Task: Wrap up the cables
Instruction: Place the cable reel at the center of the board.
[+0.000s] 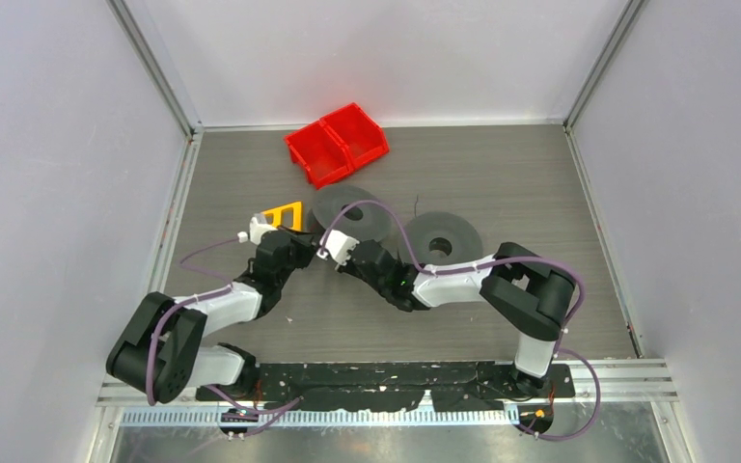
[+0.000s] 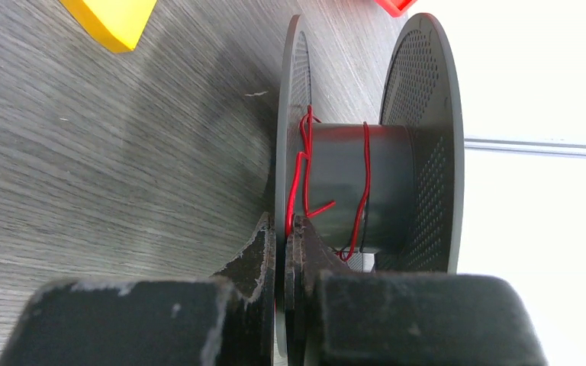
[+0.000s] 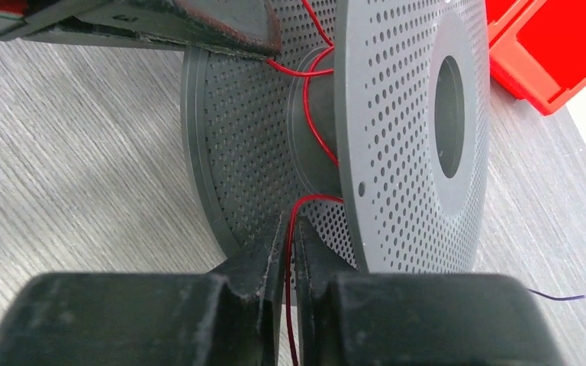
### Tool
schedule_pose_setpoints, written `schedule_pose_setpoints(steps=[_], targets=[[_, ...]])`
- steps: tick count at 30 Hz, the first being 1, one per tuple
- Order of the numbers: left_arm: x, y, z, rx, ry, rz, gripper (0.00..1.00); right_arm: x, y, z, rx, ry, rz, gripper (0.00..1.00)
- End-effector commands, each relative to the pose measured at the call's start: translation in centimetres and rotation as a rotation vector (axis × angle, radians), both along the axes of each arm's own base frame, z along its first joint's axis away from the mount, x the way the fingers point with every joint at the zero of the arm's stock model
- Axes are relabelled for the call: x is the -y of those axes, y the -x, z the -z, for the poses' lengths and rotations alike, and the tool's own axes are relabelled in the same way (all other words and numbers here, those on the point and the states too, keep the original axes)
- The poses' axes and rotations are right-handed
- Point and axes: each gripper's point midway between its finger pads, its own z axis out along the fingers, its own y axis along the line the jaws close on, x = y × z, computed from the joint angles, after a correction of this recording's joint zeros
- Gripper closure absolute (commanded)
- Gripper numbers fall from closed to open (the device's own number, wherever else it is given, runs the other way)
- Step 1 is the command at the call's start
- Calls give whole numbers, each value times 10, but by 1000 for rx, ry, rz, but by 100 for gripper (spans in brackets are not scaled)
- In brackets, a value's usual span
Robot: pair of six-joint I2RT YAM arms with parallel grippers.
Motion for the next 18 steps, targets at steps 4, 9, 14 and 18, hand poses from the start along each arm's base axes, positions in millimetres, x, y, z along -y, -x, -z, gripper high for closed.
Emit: schedule_pose_setpoints(steps=[4, 9, 14, 18], targets=[[-7, 4, 8, 26, -61, 1, 100, 4, -6, 3, 34, 67, 12, 78], [-2, 3, 7, 35, -48, 26, 100, 7, -2, 1, 35, 58, 2, 76], [-2, 3, 8, 32, -59, 32, 100, 15, 7, 3, -3, 37, 3, 72], [-1, 1, 9, 29, -55, 40, 100, 19, 9, 0, -17, 25, 17, 70]])
